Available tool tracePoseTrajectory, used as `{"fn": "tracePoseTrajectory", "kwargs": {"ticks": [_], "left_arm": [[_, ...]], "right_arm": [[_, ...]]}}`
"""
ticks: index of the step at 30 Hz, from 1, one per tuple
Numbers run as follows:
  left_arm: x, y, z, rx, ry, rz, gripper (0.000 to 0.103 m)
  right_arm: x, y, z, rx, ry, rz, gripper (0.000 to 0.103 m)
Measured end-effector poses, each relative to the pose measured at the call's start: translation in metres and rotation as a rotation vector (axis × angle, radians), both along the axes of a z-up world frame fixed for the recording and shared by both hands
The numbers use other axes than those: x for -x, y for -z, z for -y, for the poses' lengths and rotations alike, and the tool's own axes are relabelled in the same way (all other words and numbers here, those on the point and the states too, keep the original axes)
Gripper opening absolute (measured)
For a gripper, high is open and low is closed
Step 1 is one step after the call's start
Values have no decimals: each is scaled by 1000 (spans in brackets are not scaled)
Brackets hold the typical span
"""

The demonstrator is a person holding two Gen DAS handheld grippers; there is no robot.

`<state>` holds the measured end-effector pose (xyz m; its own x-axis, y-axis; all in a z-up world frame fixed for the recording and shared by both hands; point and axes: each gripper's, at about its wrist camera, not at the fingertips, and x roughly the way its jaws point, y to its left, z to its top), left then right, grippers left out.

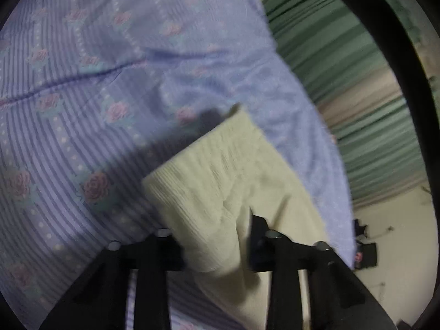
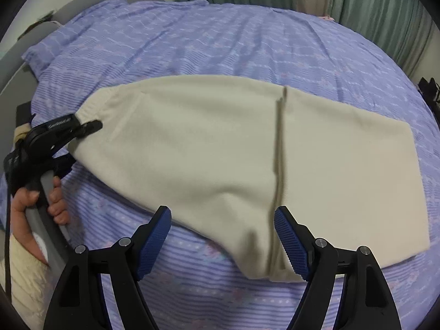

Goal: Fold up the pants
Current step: 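Move the left gripper to the waistband and close on it, then lift the waistband with the left gripper, fold it over the pants, open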

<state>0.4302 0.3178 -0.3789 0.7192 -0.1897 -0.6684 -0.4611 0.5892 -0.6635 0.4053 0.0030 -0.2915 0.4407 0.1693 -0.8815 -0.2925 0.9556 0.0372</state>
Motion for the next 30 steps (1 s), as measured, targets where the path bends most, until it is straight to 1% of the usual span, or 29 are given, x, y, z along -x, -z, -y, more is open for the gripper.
{"fn": "tracePoseTrajectory", "kwargs": {"ticks": [2,3,4,5,6,8,10,11,12,13,17,18,20,22,23,24,27,30], "left_arm": [[1,-22,3,-75,34,6,23],[2,-39,7,-121,42,31,23],[2,-50,10,-148,38,45,23],[2,-56,11,-174,33,48,23],[-3,-61,15,-217,36,44,23],[-14,-63,23,-283,70,-10,23],[-20,-71,32,-326,97,-17,23],[-23,-80,39,-364,110,-12,23],[-23,-94,50,-410,123,6,23],[-17,-105,52,-437,130,19,23],[-20,-161,103,-610,189,76,23],[-20,-173,115,-639,201,84,23],[-21,-201,146,-666,235,130,23],[-23,-224,169,-698,259,149,23],[-25,-235,187,-724,274,161,23],[-29,-243,203,-746,287,162,22],[-40,-263,245,-766,326,174,22],[-44,-280,296,-798,378,203,22]], "right_arm": [[2,-6,-1,-19,-13,13,72],[3,-11,0,-32,-17,19,71],[3,-15,1,-41,-19,28,71],[3,-19,2,-44,-19,41,71],[3,-23,4,-42,-15,54,71],[0,-28,11,-47,1,61,71],[-2,-32,19,-54,16,62,71],[-2,-37,27,-61,29,73,71],[-2,-41,32,-65,38,81,71],[0,-44,37,-70,42,87,71],[2,-67,72,-94,73,124,71],[3,-72,78,-95,80,132,71],[5,-87,103,-110,101,157,71],[6,-99,121,-120,115,172,71],[8,-108,137,-126,125,186,71],[8,-113,144,-125,130,193,71],[14,-132,186,-143,157,220,71],[22,-144,223,-157,182,239,71]]}}
